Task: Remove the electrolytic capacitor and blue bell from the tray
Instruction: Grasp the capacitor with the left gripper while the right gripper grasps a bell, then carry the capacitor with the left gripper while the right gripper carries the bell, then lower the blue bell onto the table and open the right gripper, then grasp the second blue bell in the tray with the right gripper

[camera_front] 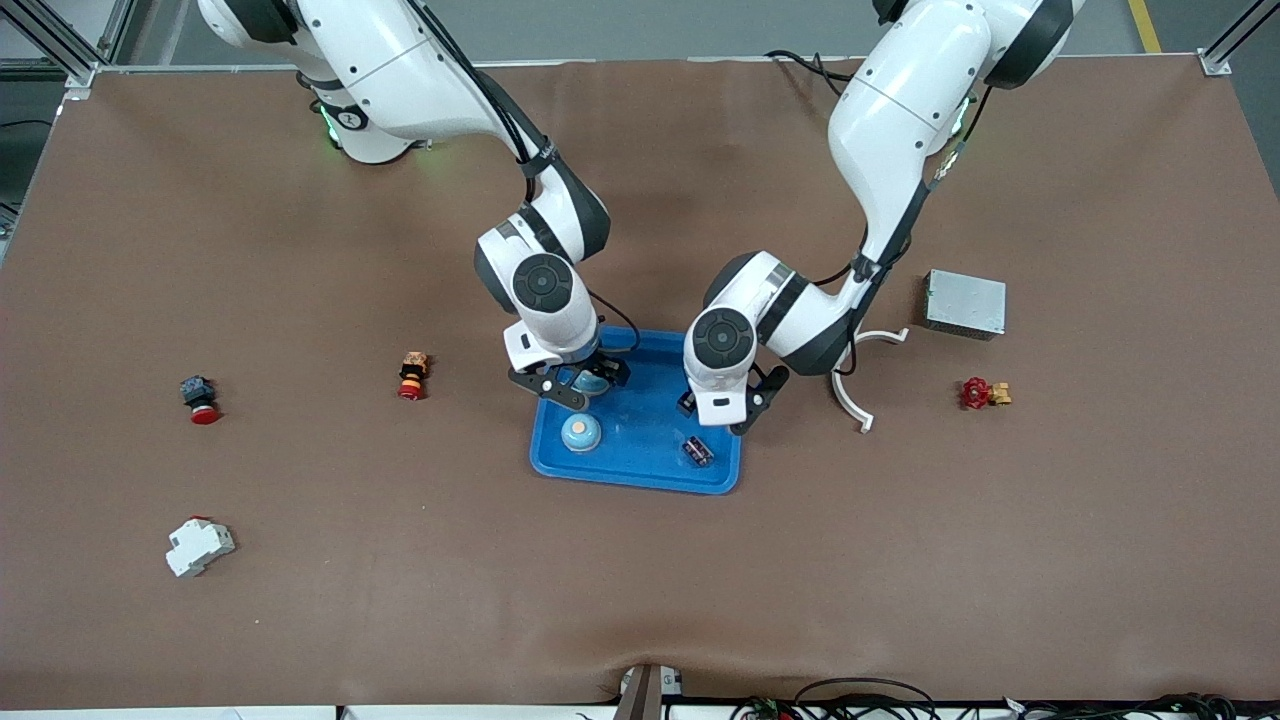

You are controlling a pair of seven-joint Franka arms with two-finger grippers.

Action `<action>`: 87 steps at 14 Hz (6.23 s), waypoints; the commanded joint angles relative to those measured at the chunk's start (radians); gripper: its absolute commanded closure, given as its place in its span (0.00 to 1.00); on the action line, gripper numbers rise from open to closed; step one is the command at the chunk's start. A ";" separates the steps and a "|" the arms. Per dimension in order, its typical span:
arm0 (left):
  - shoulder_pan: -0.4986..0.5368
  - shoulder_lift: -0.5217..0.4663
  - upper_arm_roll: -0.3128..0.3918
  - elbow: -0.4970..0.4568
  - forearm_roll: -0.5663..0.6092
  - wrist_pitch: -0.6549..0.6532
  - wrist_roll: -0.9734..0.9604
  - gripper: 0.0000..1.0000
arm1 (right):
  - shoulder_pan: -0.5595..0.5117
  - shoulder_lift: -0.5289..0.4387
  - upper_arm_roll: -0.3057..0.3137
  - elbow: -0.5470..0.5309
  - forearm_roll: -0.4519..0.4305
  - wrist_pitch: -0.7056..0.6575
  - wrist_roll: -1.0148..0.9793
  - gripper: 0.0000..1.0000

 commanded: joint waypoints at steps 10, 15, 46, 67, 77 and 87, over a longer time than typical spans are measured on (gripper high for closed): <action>-0.014 0.000 0.009 0.015 0.010 0.072 -0.026 0.39 | 0.017 0.002 -0.014 0.047 -0.046 -0.019 0.079 1.00; -0.020 0.015 0.009 0.015 0.017 0.075 -0.047 0.61 | -0.025 -0.154 -0.013 0.090 -0.037 -0.312 -0.032 1.00; 0.473 -0.423 0.001 0.043 0.027 -0.448 1.040 1.00 | -0.717 -0.257 -0.013 -0.434 0.049 0.085 -1.257 1.00; 0.808 -0.377 0.007 -0.264 0.127 -0.071 1.613 1.00 | -0.535 -0.309 -0.008 -0.122 0.040 -0.332 -0.865 0.00; 0.842 -0.295 0.007 -0.378 0.168 0.158 1.611 1.00 | -0.170 -0.004 -0.013 0.268 0.019 -0.302 -0.090 0.00; 0.860 -0.250 0.006 -0.415 0.168 0.268 1.611 1.00 | -0.084 0.226 -0.016 0.415 -0.075 -0.153 0.139 0.00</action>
